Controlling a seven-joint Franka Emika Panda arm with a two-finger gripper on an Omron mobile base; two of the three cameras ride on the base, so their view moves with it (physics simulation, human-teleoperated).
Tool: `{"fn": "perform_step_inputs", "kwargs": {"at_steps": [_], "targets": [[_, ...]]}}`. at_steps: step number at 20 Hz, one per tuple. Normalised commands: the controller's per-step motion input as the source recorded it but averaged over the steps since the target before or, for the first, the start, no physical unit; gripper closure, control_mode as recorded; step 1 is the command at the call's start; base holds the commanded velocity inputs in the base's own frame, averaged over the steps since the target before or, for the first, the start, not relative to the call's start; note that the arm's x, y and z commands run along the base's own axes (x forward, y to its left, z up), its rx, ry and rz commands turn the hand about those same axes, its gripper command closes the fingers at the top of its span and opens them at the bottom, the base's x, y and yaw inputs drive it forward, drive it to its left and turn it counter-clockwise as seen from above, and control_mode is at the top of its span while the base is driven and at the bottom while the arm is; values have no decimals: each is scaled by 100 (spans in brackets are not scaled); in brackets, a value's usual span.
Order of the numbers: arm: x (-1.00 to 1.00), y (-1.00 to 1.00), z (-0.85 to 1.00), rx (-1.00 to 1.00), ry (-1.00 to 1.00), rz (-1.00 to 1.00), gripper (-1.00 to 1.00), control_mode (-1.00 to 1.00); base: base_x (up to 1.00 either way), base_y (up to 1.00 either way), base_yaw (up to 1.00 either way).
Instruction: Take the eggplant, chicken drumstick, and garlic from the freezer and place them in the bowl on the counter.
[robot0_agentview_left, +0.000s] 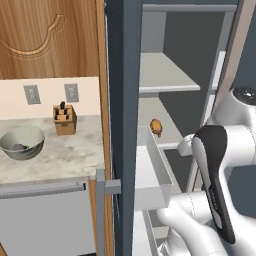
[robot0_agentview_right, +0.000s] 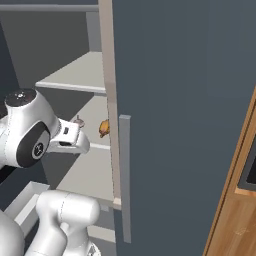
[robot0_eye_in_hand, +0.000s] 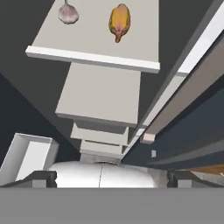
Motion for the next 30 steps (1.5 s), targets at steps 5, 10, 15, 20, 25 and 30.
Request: {"fn": "perform_step_inputs", "kwargs": {"at_steps": [5,10,15,20,25,30], "targets": [[80,0,-8,1,-15,4,-100,-100,0,0,0],[63,2,0,2,8,1,-100,-100,0,0,0],[65,16,-18,0,1,0,-100,-100,0,0,0],[52,2,-10,0,-2,0,-100,-100,0,0,0],[63,0,-15,0,0,0,-100,-100,0,0,0],[54,0,-36,0,0,0,-100,-100,0,0,0]]}}
